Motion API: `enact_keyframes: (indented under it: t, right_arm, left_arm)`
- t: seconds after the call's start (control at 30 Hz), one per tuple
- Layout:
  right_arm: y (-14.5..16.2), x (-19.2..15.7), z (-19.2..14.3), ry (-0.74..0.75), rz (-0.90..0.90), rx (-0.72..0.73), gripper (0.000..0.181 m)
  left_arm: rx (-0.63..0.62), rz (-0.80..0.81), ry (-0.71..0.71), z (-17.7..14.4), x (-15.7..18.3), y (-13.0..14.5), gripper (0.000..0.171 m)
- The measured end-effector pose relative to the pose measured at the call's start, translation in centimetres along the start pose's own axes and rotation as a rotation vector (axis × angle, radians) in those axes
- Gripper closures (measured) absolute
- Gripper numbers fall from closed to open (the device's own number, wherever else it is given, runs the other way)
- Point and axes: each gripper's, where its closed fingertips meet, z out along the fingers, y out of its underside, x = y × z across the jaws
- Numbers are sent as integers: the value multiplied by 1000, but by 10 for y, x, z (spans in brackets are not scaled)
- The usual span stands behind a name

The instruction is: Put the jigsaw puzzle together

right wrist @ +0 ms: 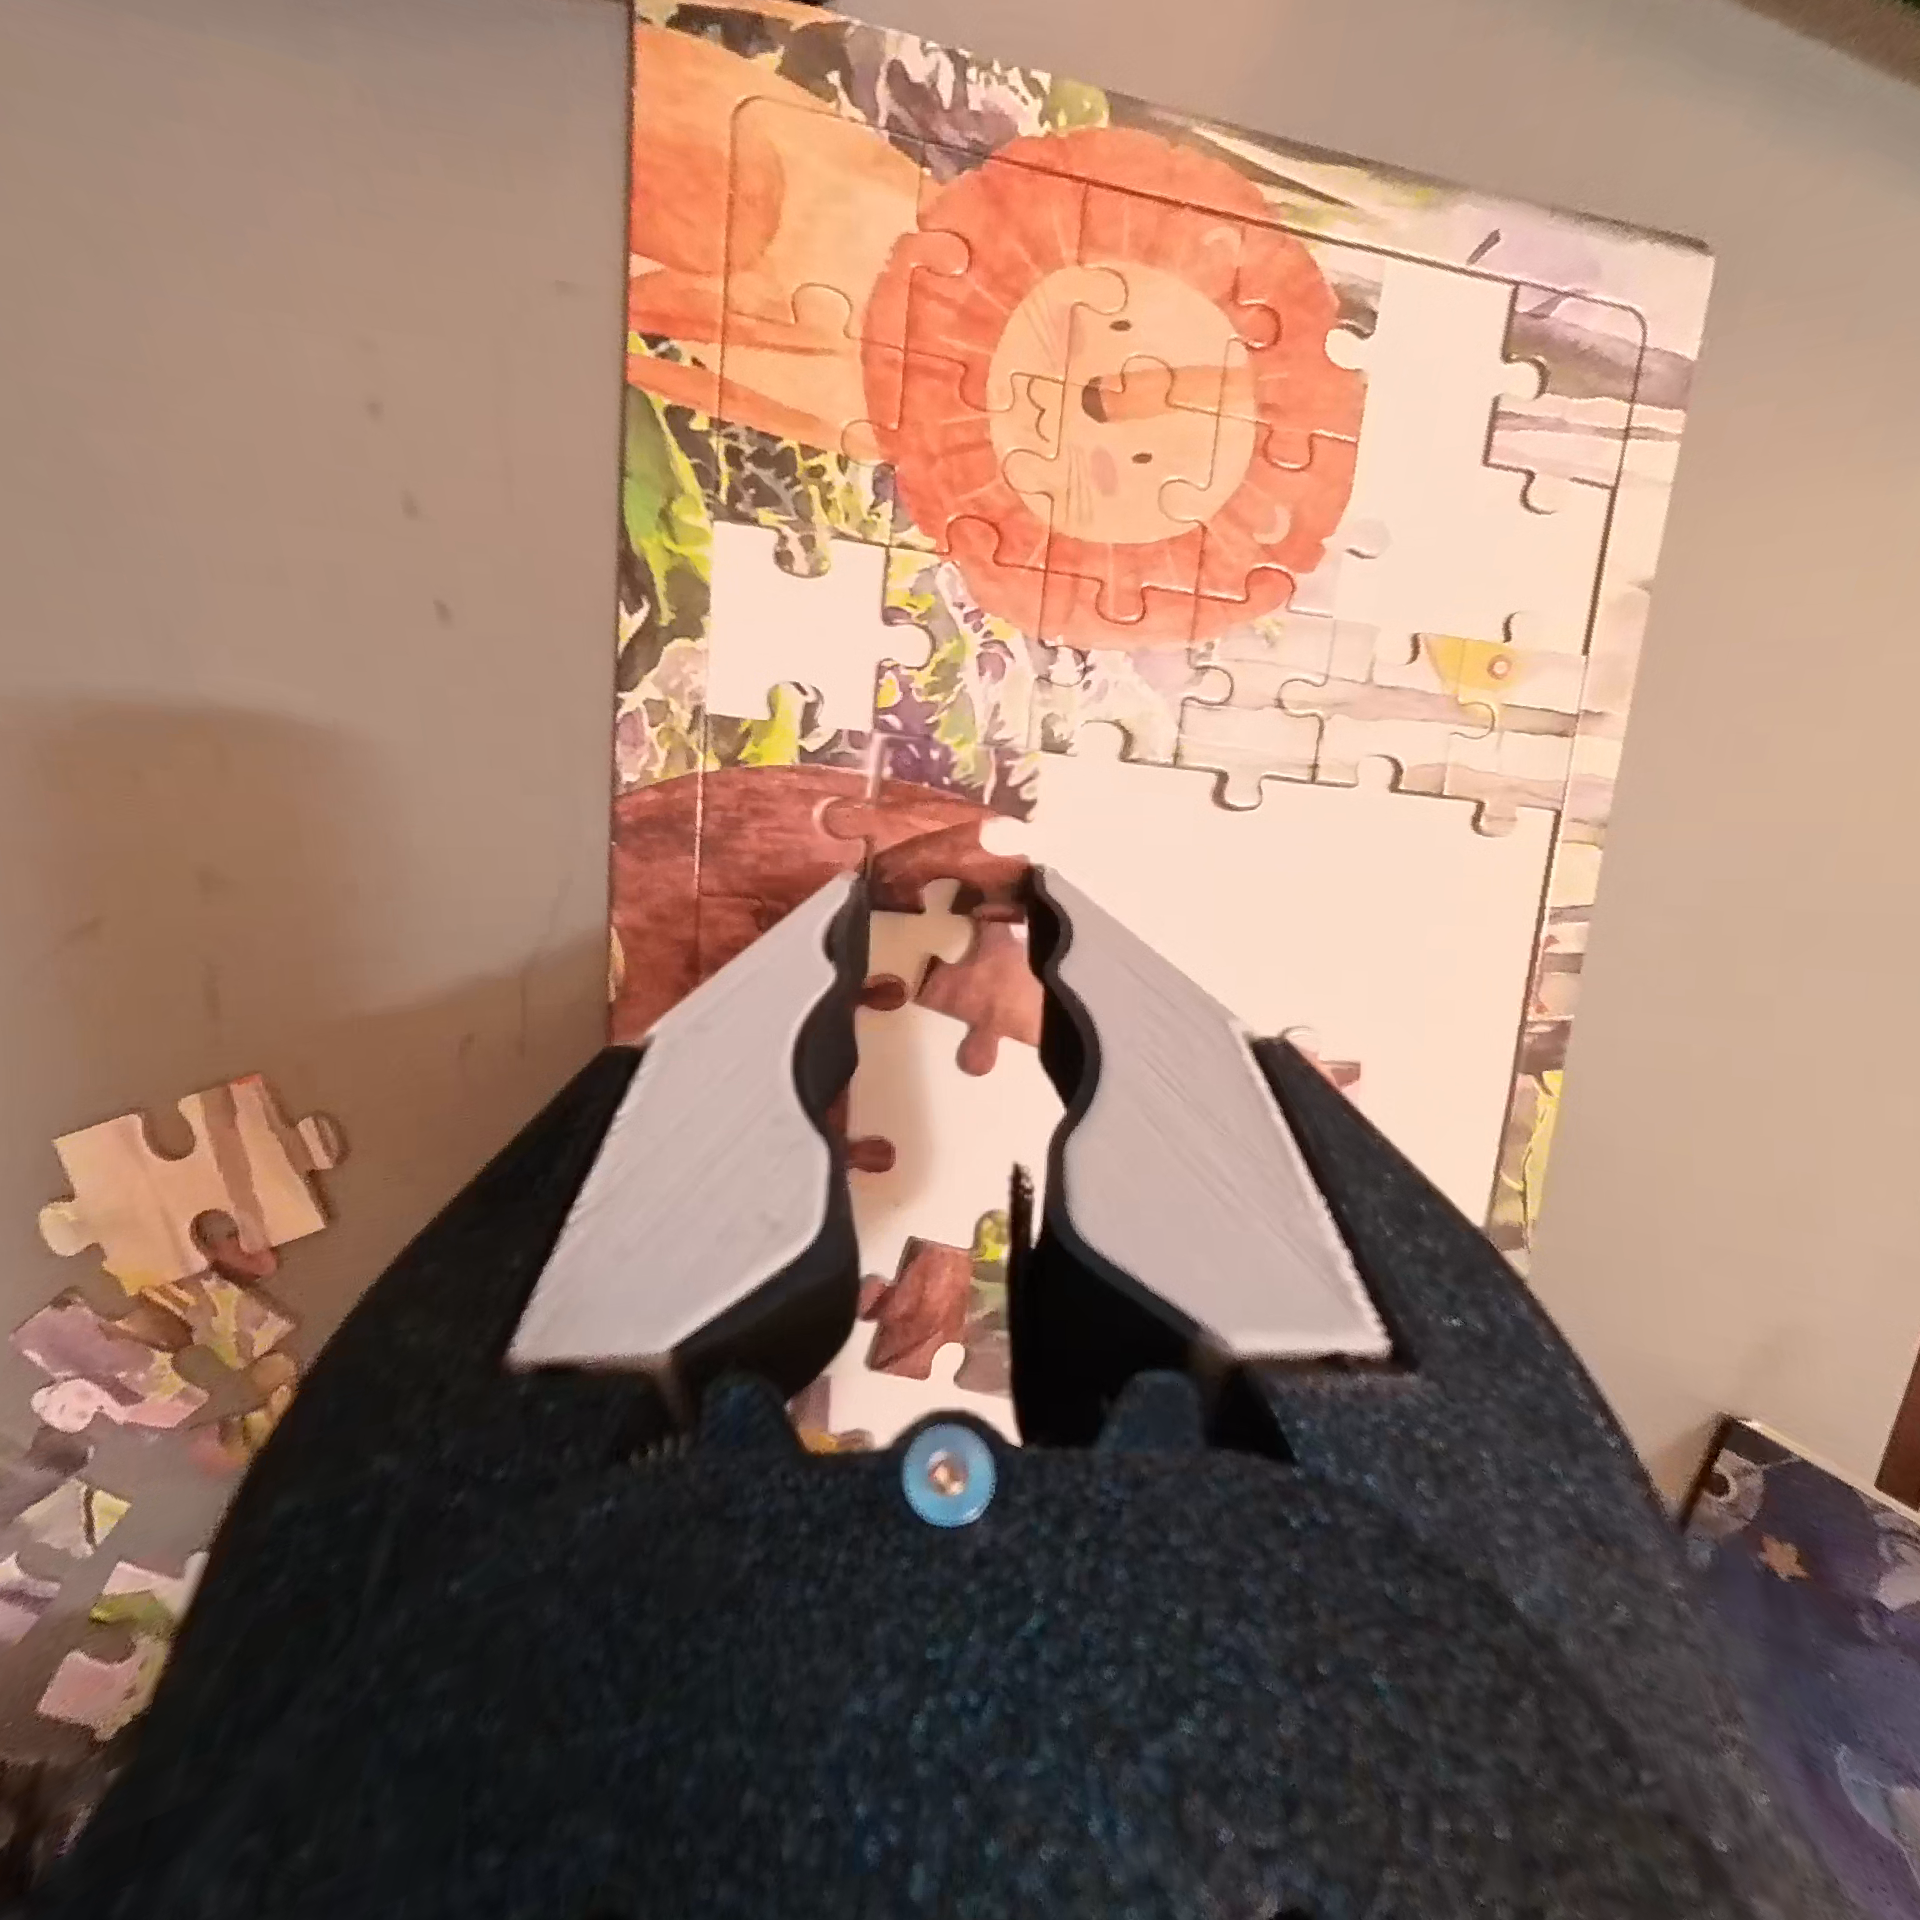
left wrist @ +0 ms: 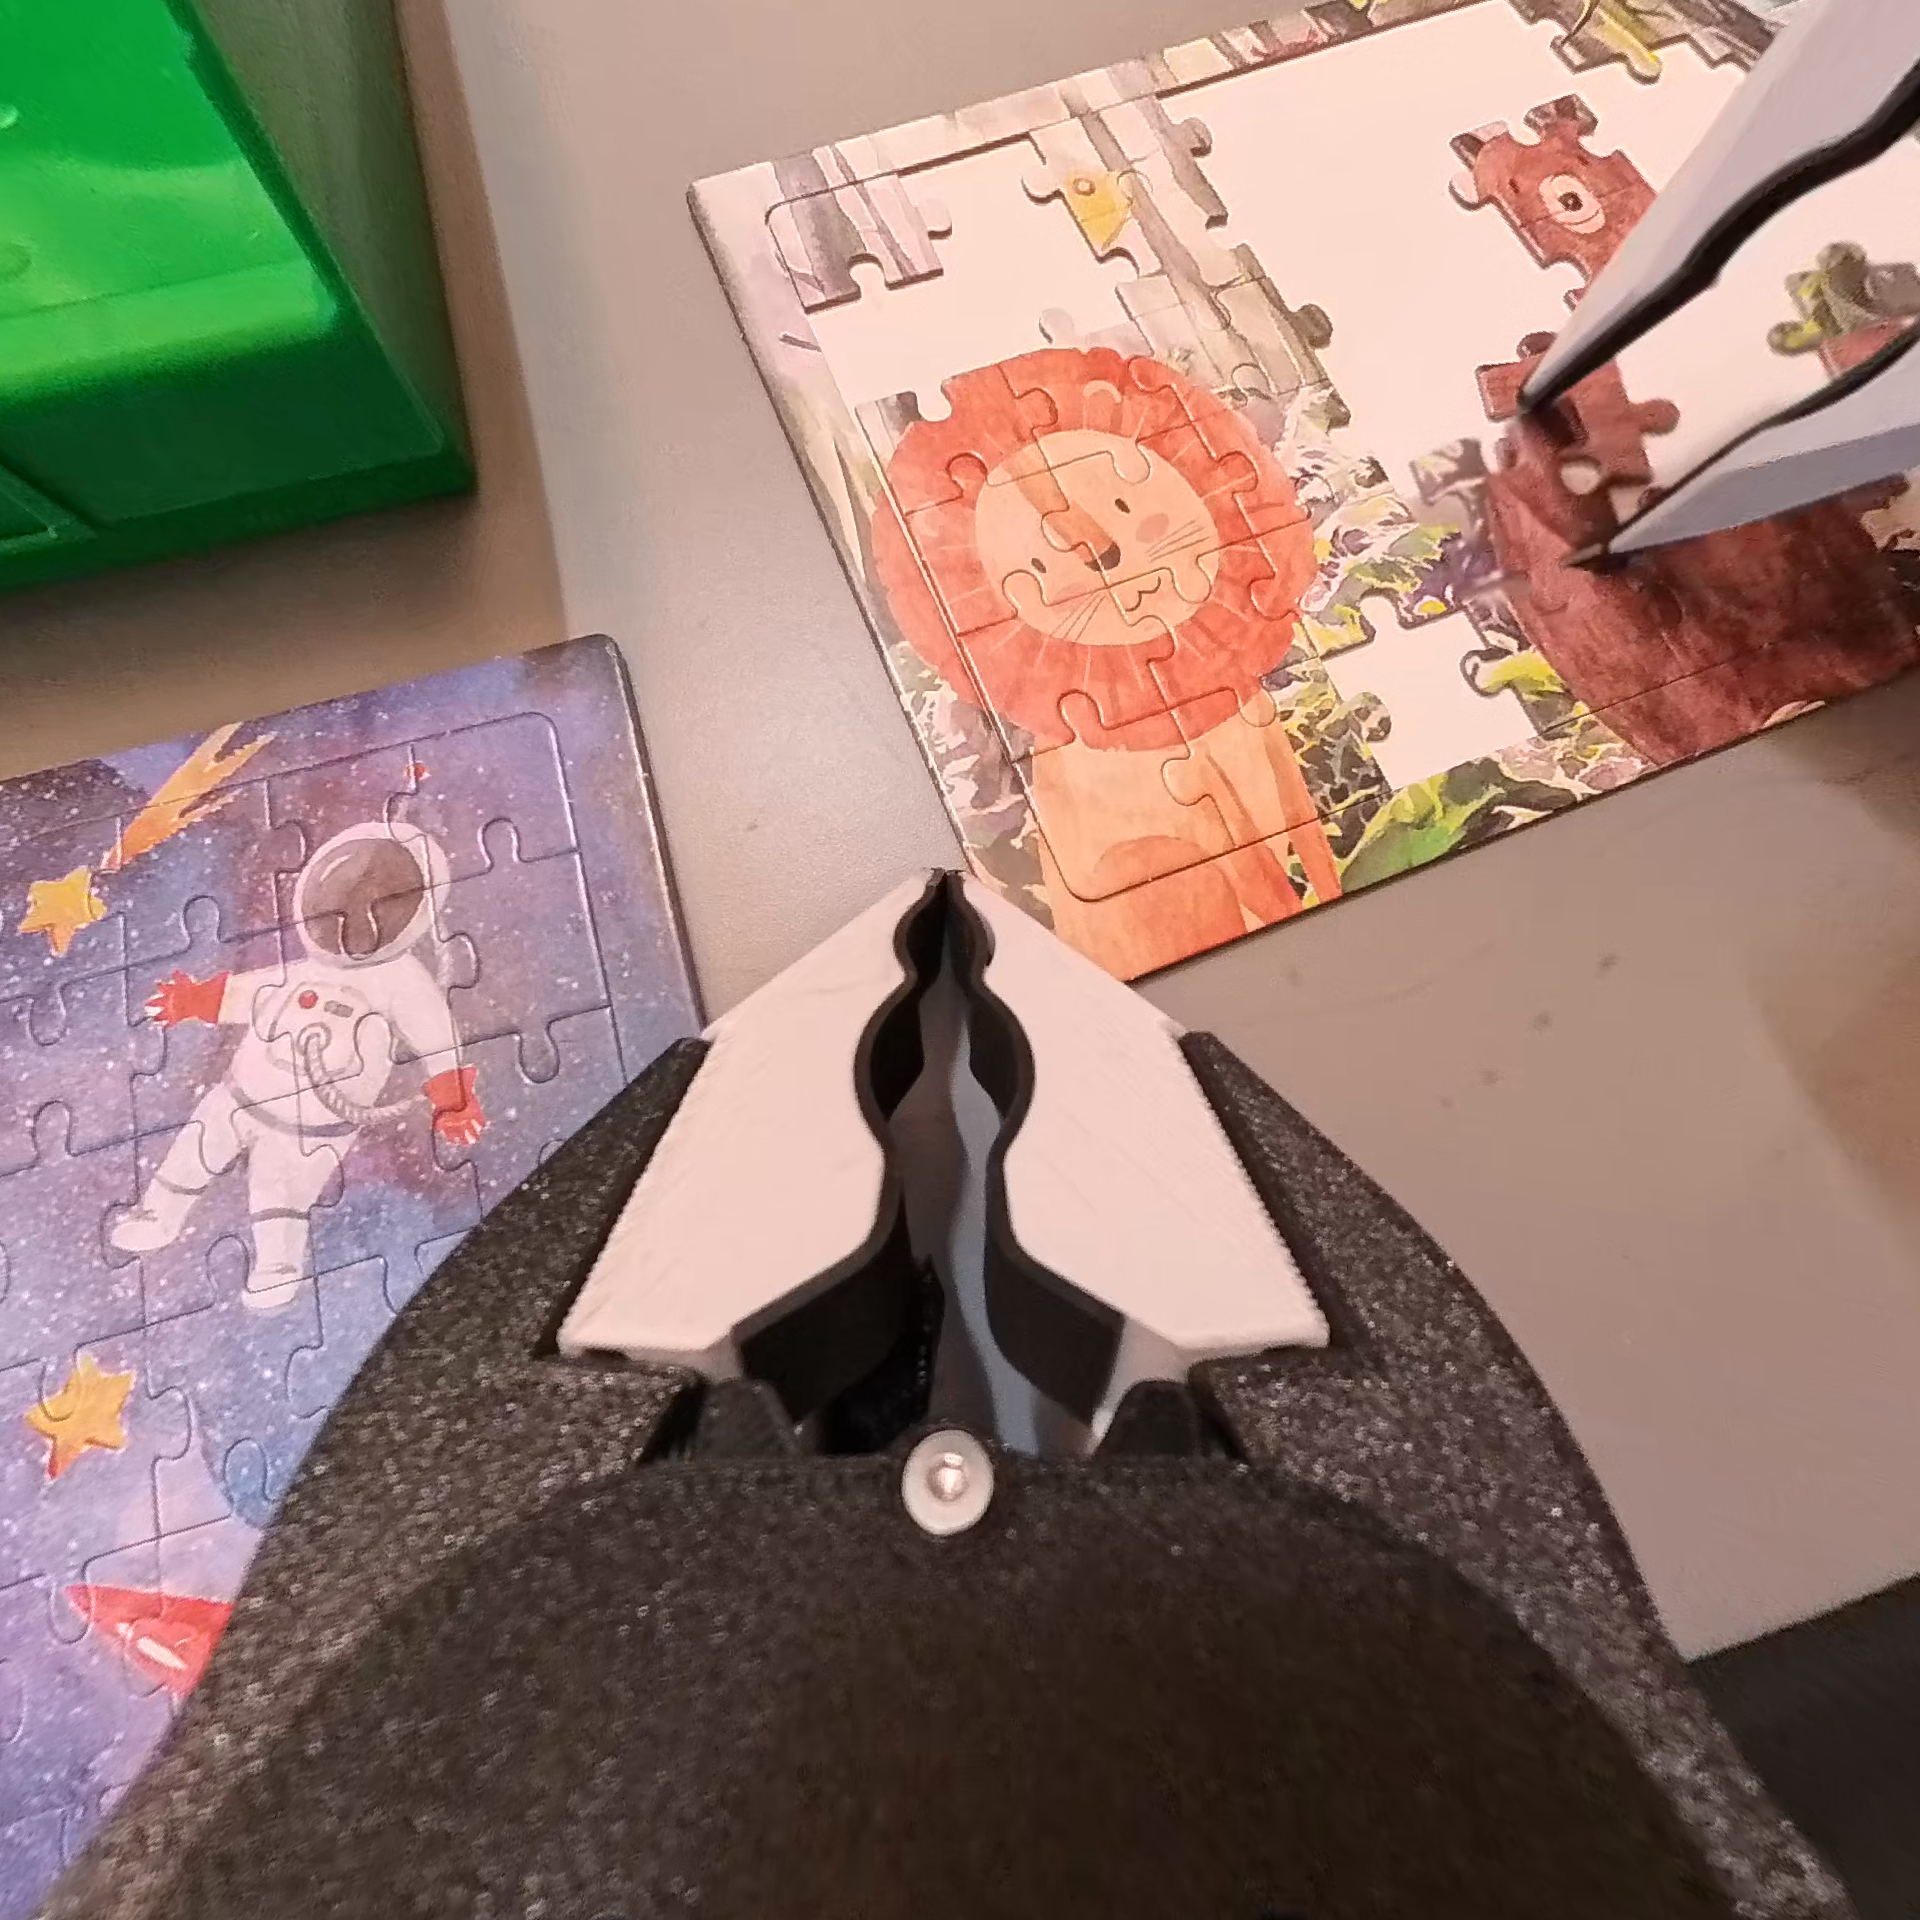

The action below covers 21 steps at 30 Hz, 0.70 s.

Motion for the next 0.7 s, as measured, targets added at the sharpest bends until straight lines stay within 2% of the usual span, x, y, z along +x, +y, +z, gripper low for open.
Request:
enact_keyframes:
  t: [0.17,0.23,0.43,0.57,0.7]
  right_arm:
    - [2,0,2,-11,2,-16,150]
    - [2,3,1,2,7,-11,140]
    - [9,8,-6,-18,80,18,133]
    - [22,15,-5,-18,159,6,145]
    - [28,18,-5,-31,202,13,144]
  left_arm:
    - [0,2,-2,0,0,0,171]
    - [0,2,-1,0,0,0,171]
    - [0,2,-1,0,0,0,171]
    - [0,1,-1,0,0,0,171]
    - [0,3,-3,0,0,0,171]
